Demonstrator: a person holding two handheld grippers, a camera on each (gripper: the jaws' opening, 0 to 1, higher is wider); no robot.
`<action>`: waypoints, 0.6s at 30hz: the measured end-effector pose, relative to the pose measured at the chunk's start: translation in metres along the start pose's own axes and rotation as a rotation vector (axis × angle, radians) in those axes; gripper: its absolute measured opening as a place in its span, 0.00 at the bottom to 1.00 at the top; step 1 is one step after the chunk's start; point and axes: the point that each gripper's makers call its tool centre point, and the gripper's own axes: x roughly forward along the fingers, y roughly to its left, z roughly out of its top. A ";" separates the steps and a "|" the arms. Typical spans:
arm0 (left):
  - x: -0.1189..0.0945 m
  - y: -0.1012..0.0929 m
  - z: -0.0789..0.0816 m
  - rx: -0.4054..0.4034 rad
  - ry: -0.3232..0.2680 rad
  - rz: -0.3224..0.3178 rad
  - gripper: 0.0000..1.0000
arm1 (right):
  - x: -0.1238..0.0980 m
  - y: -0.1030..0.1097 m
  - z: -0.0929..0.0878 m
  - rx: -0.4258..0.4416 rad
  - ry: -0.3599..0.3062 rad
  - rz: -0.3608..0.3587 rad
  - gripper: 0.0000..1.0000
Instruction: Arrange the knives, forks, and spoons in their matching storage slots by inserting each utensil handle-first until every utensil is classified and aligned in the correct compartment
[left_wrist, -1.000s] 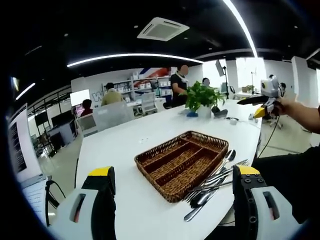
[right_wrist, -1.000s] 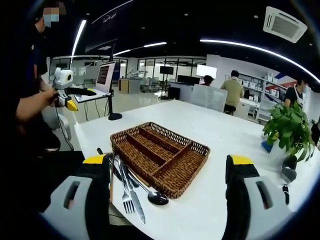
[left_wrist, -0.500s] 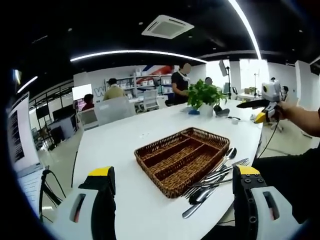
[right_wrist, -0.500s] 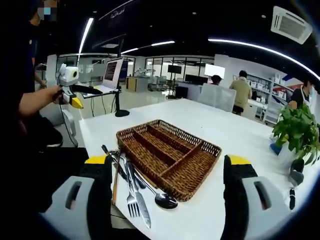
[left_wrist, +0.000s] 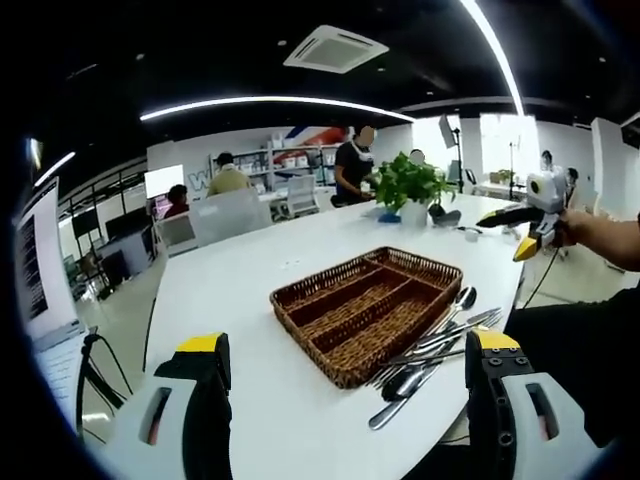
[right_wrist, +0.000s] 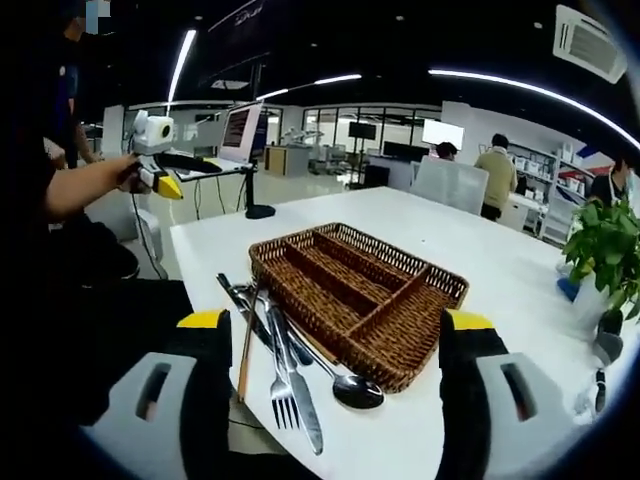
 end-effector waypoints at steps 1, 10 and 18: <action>0.000 -0.001 0.000 0.000 0.000 -0.003 1.00 | 0.001 0.003 -0.001 -0.004 0.001 0.011 0.86; 0.000 -0.003 0.005 0.020 -0.011 -0.004 1.00 | 0.011 0.025 -0.017 -0.002 0.020 0.059 0.74; -0.001 -0.004 0.008 0.030 -0.017 -0.005 1.00 | 0.022 0.040 -0.031 -0.015 0.037 0.098 0.68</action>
